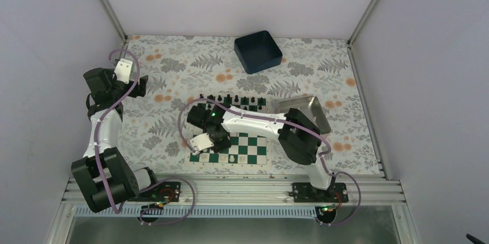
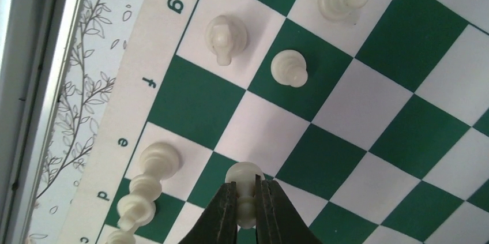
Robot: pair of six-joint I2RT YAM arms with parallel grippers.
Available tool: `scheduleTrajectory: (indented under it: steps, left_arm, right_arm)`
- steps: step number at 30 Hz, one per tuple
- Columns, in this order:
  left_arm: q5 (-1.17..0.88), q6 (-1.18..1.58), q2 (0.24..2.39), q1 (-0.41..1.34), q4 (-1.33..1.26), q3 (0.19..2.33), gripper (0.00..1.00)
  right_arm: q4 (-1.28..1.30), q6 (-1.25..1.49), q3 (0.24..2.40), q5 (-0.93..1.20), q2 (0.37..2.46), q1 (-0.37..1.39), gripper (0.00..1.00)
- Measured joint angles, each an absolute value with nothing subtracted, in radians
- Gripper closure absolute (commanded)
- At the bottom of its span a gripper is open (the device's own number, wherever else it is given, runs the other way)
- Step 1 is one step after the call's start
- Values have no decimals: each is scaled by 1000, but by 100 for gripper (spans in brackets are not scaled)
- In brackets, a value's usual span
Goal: Set up the chess pieces on the board
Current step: Place the chess piece on the chessboard.
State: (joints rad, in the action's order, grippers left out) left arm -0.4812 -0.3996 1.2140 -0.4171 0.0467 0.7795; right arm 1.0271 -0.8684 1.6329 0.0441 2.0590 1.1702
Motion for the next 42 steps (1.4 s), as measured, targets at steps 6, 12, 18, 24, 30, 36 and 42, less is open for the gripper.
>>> scheduleTrajectory:
  steps: [6,12,18,24,30,36,42]
  left_arm:
    - [-482,-400,1214,-417,47,780,0]
    - [-482,-400,1214,-417,47,779,0]
    - [-482,-400,1214,-417,46,779,0]
    - [-482,-400,1214,-417,46,771,0]
    - [-482,-400,1214,-417,46,768,0]
    - [-482,-400,1214,-417,46,768,0]
    - [-482,-400,1214,-417,46,768,0]
  right_arm:
    - [1017,-871,1649,51,2098,1171,92]
    - [1011,-875,1652,58,2115,1170,92]
    - [1008,-882,1655,60,2121,1170,92]
    - [1000,-886,1655,60,2140,1170,92]
    - [984,-887,1655,60,2145,1163,83]
    - [966,-887,1654,59,2145,1156,79]
    - [966,-884,1654,55,2144,1148,74]
